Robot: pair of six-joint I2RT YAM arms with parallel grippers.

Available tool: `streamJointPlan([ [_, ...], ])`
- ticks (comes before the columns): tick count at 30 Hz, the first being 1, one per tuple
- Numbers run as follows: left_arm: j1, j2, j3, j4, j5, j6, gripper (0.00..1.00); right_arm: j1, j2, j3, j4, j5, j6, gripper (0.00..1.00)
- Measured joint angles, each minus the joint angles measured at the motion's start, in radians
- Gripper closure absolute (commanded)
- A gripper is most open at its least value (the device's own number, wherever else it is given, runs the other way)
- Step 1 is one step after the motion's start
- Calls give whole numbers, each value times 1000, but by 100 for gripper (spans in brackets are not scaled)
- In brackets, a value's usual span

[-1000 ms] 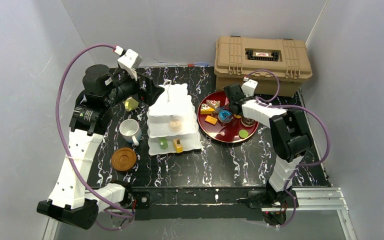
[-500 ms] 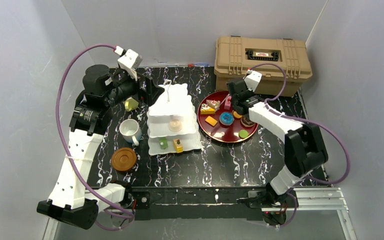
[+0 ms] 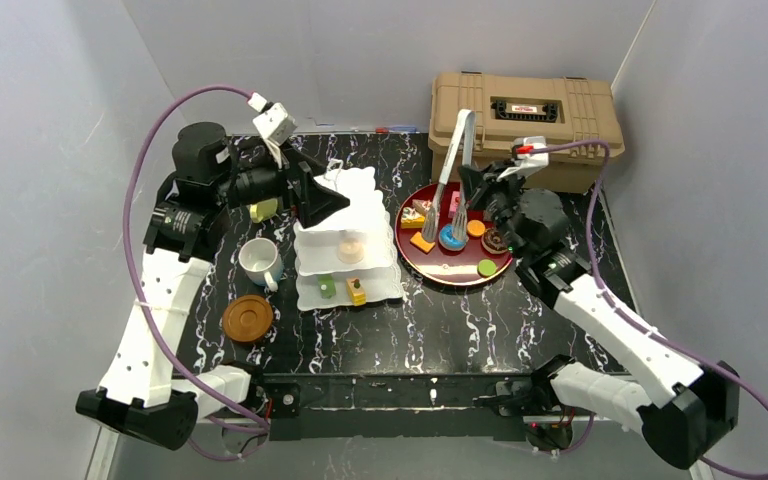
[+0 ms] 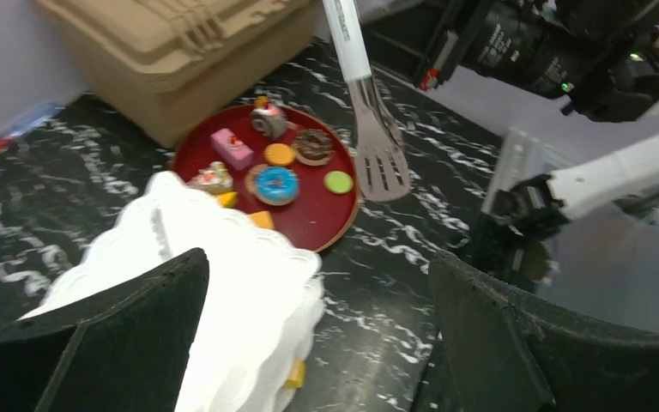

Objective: Serve the afternoon tea
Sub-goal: Pick up the clamp from the tray.

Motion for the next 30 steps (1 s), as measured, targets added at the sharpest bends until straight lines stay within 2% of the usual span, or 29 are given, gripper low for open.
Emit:
streamJointPlan([
  [5, -56, 29, 3, 20, 111, -66, 2, 0, -57, 70, 107, -191, -66, 99],
  [8, -141, 53, 5, 51, 132, -98, 2, 0, -56, 105, 145, -267, -66, 99],
  [15, -298, 125, 17, 116, 55, -132, 2, 40, -10, 157, 215, -315, -69, 99],
  [19, -344, 138, 3, 190, 17, -132, 4, 76, 23, 159, 265, -319, -63, 99],
  [23, -348, 137, -18, 277, 60, -154, 13, 86, 37, 157, 345, -336, -7, 99],
  [30, -343, 115, -26, 397, 203, -239, 44, 86, 20, 130, 513, -399, 135, 99],
])
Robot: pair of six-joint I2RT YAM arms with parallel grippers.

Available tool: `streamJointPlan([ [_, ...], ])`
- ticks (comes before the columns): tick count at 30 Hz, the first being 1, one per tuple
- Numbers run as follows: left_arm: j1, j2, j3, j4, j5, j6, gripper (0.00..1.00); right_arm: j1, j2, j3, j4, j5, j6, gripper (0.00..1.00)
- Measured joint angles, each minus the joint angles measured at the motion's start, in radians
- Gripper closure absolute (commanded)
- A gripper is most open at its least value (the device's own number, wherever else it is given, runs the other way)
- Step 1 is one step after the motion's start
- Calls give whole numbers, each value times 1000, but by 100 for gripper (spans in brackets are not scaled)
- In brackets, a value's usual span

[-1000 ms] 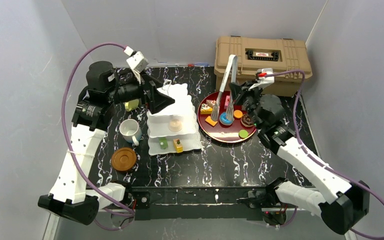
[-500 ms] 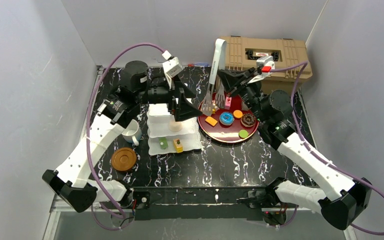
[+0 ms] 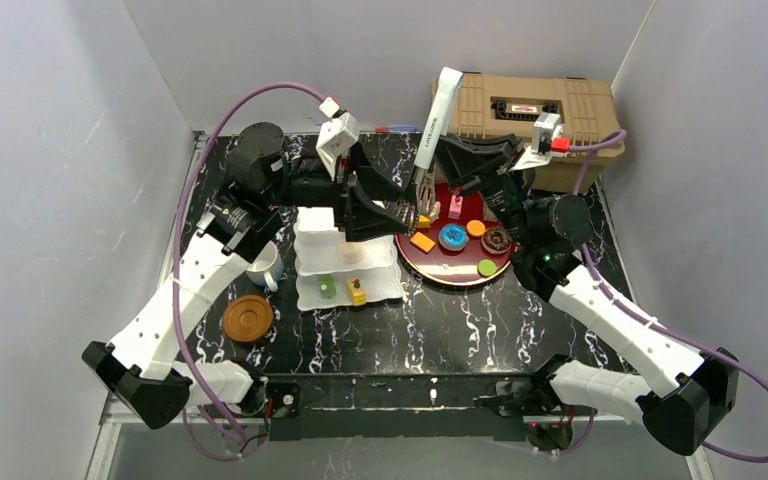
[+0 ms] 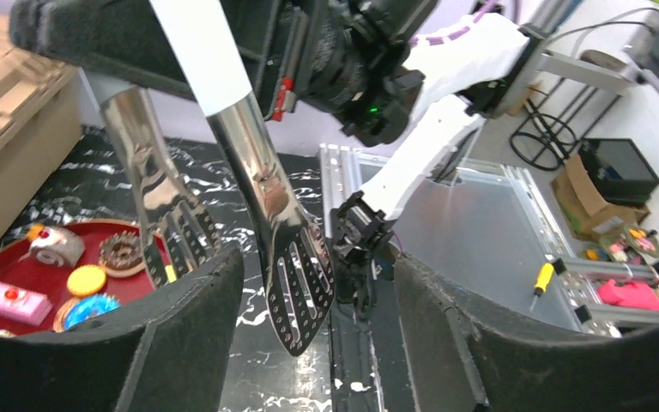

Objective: Serve the afternoon tea
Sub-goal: Pick up the clamp from the tray.

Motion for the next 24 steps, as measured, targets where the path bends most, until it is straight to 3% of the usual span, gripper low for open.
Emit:
streamJointPlan([
  [8, 1, -4, 11, 45, 97, -85, 99, 31, 13, -1, 97, -51, 84, 99],
  [11, 5, -4, 11, 32, 110, -101, 100, 40, 43, 20, 108, -95, 111, 97],
  [15, 34, -12, 11, 0, 129, -76, 100, 39, 59, 118, -42, -183, 115, 59],
  [20, 107, -64, 2, -42, 177, -4, 100, 10, 67, 329, -452, -322, 35, 33],
  [24, 149, -131, -29, -56, 196, 32, 100, -34, 69, 428, -669, -442, -9, 11],
])
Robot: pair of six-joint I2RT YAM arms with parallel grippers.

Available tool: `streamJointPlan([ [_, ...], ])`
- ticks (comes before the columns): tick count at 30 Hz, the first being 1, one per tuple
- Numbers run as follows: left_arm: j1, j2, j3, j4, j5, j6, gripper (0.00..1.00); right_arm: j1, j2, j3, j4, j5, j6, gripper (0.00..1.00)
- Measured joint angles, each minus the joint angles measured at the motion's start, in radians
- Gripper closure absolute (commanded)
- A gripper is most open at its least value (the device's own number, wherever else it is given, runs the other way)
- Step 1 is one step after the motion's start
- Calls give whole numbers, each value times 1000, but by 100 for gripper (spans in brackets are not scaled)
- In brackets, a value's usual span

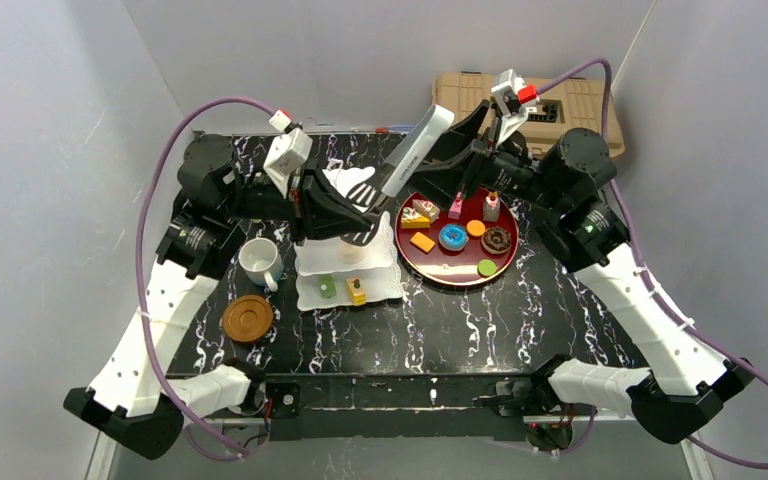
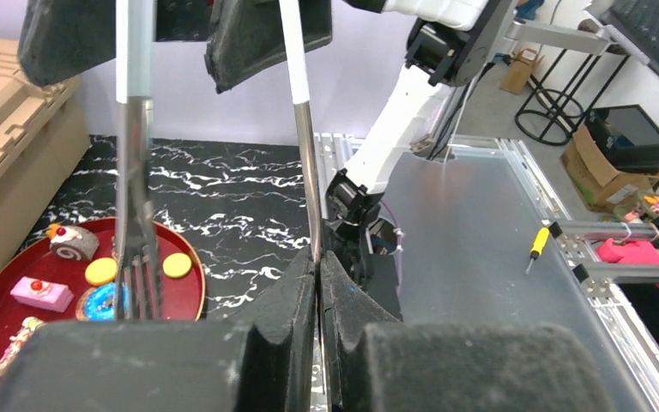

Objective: Serve the afternoon tea
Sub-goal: Pick up the clamp from the tray, then adjust the clamp.

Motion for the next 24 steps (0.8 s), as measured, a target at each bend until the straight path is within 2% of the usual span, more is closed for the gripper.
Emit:
streamJointPlan([
  [2, 1, -27, -16, 7, 10, 1, 100, -27, 8, 29, -62, -71, -11, 2],
  [5, 1, -53, -36, 37, 23, -19, 100, -78, 23, 29, -61, -208, 29, 2],
  [10, 6, -71, -53, 63, 34, -43, 100, -136, 50, -77, 228, -387, 268, 2],
  [15, 6, -72, -53, 86, 34, -69, 100, -137, 90, -93, 494, -472, 442, 2],
  [24, 6, -69, -66, 129, 29, -112, 100, -127, 93, 28, 492, -501, 336, 2],
])
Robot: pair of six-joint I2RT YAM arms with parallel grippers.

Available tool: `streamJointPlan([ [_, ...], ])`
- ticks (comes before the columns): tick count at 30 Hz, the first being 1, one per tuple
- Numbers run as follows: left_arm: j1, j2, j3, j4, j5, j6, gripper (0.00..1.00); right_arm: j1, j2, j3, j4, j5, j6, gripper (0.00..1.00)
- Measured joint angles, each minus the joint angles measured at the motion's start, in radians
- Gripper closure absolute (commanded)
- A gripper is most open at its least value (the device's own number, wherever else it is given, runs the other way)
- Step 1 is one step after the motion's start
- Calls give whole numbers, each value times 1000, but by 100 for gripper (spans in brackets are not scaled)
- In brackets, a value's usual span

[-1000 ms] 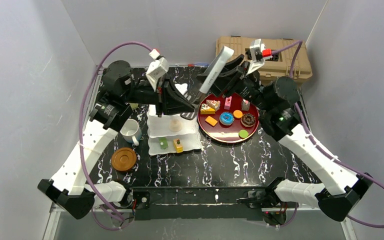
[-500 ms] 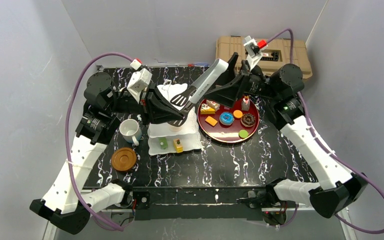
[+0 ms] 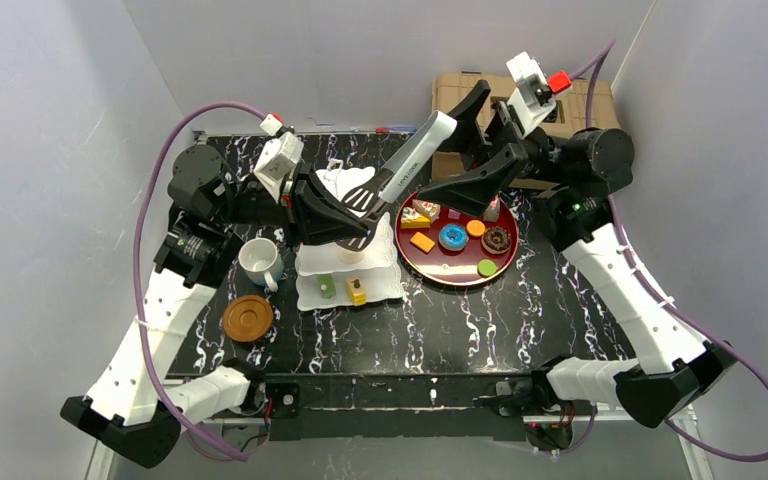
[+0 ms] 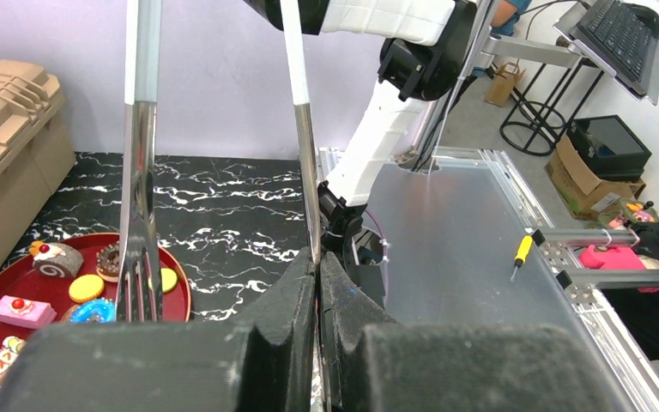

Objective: Serve the afternoon tea
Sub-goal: Adjust the clamp.

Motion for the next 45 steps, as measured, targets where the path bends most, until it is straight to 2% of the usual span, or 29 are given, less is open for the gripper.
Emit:
streamJointPlan([
  [8, 0, 14, 0, 9, -3, -8, 100, 34, 58, 64, -17, -12, -45, 2],
  [12, 0, 21, 0, 13, -4, -8, 100, 72, 105, 91, -52, -12, -64, 15],
  [16, 0, 23, 0, 14, -4, -5, 100, 88, 129, 111, -100, -13, -80, 34],
  [18, 1, 23, 0, 14, -9, 3, 100, 87, 141, 136, -116, -16, -77, 38],
  [22, 2, 21, 0, 2, -35, 43, 100, 89, 151, 163, -138, -16, -78, 37],
  [27, 2, 8, 0, -40, -65, 99, 100, 89, 151, 174, -188, -13, -100, 23],
  [33, 2, 3, 0, -57, -97, 150, 100, 88, 151, 192, -248, -8, -119, 22],
  [35, 2, 3, 0, -61, -103, 158, 100, 89, 151, 192, -261, -2, -128, 24],
  [41, 2, 2, 0, -73, -110, 169, 100, 88, 151, 193, -291, 12, -148, 40],
  [45, 2, 3, 0, -79, -109, 157, 100, 88, 151, 193, -298, 14, -160, 41],
])
